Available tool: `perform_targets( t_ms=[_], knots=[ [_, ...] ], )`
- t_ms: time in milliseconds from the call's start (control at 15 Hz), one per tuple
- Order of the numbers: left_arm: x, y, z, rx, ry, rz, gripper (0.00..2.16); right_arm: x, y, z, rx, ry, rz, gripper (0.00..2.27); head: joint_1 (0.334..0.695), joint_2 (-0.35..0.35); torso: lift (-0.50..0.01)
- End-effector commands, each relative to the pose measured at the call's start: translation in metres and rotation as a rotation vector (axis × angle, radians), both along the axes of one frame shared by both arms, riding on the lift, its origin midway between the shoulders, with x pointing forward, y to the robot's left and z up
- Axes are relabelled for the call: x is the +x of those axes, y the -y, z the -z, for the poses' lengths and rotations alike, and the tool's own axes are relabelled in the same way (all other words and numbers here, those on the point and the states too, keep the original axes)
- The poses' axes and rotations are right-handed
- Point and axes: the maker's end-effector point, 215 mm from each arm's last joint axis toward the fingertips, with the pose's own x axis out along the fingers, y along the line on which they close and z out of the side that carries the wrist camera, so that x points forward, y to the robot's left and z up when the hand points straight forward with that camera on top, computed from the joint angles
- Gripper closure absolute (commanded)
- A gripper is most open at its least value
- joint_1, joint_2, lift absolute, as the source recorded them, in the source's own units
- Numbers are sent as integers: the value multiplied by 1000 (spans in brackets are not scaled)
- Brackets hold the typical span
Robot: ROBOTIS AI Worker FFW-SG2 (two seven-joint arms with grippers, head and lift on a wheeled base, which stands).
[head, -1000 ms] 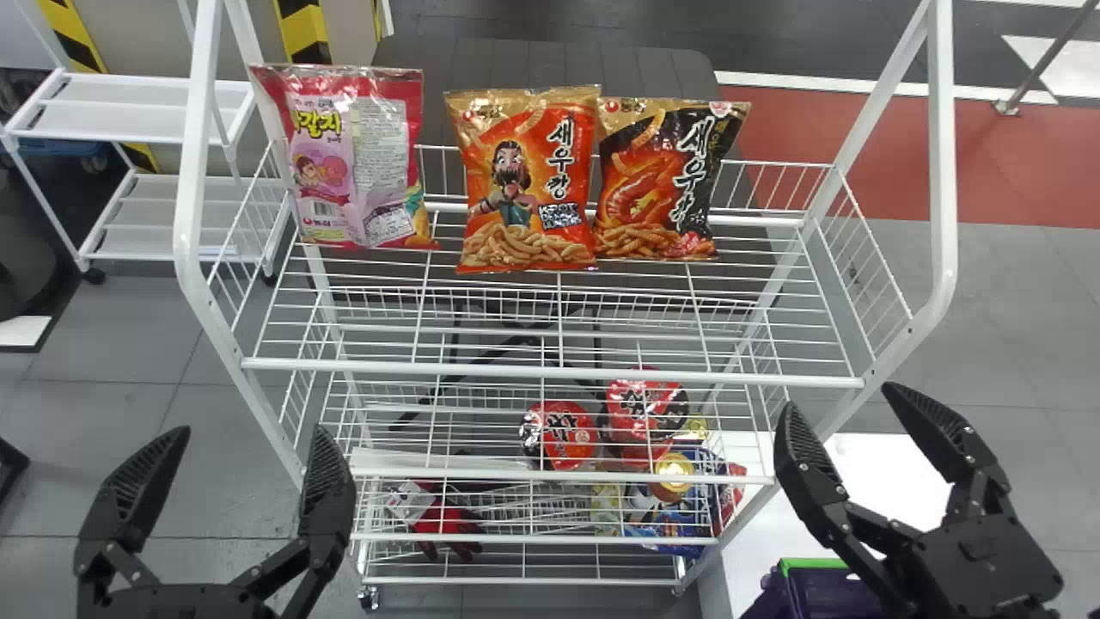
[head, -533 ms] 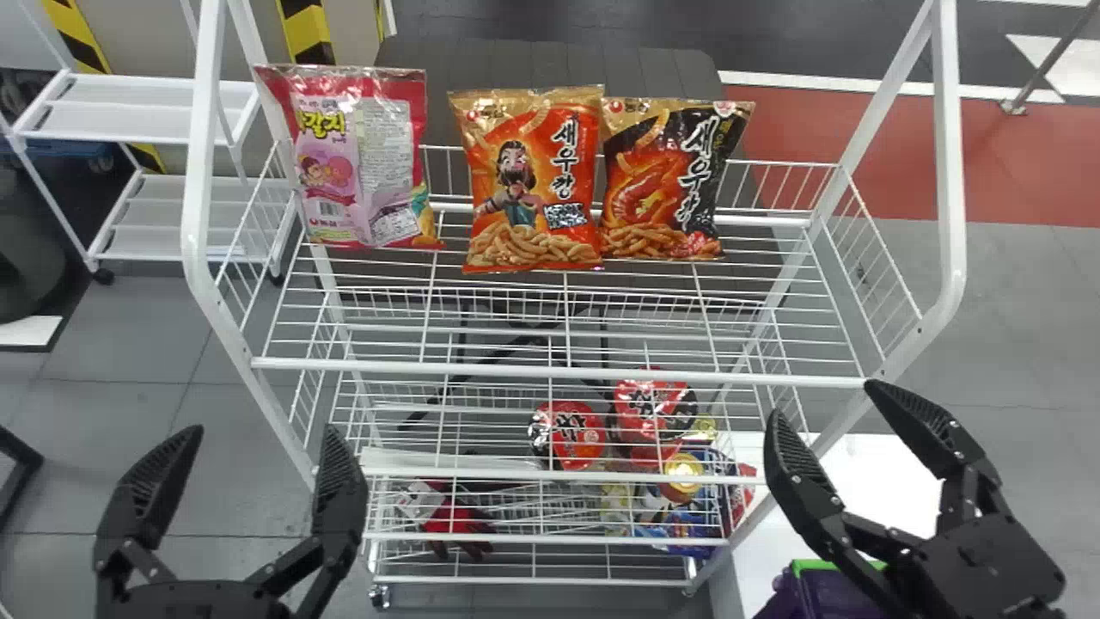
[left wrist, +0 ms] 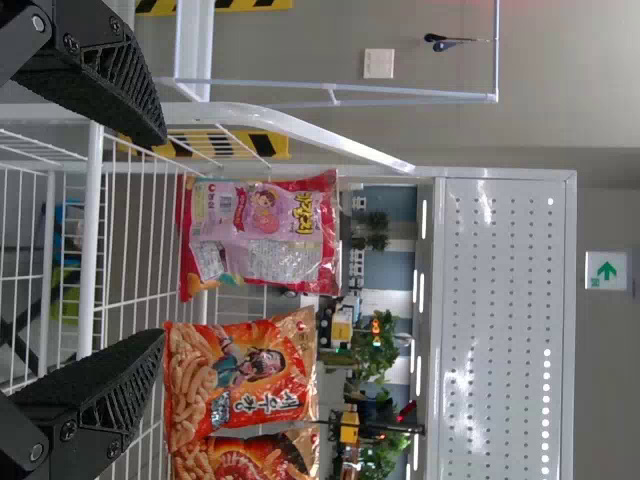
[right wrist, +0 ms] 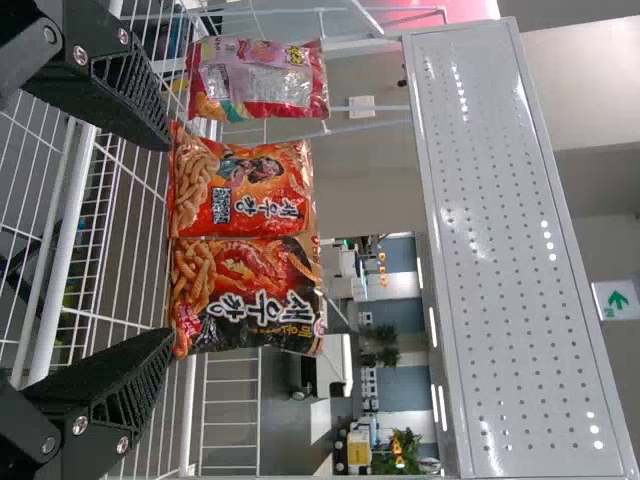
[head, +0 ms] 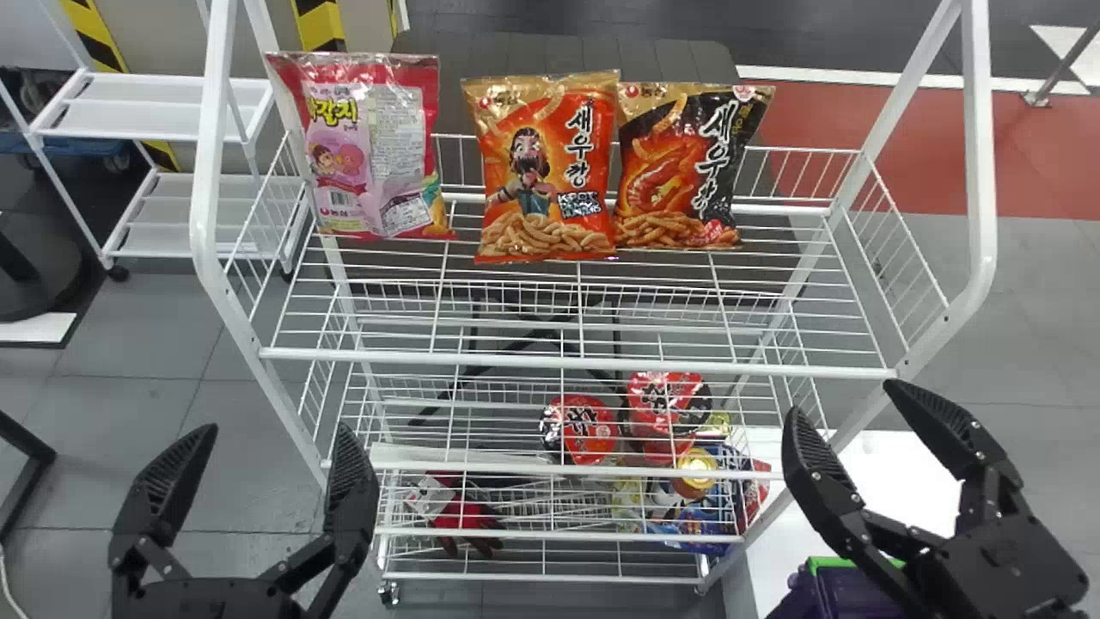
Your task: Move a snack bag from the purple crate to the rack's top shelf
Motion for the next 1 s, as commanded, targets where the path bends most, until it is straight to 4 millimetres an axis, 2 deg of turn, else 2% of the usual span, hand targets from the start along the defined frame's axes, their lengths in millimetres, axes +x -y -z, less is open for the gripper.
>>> perform_targets(
  t_ms=[0, 933],
  knots=[
    [0, 0, 0, 0, -1, 0, 147, 0, 0, -3, 2, 6, 1, 181, 695, -53, -33],
    [0, 0, -4, -2, 5, 0, 147, -1, 5, -4, -2, 6, 16, 184, 695, -61, -88]
  ],
)
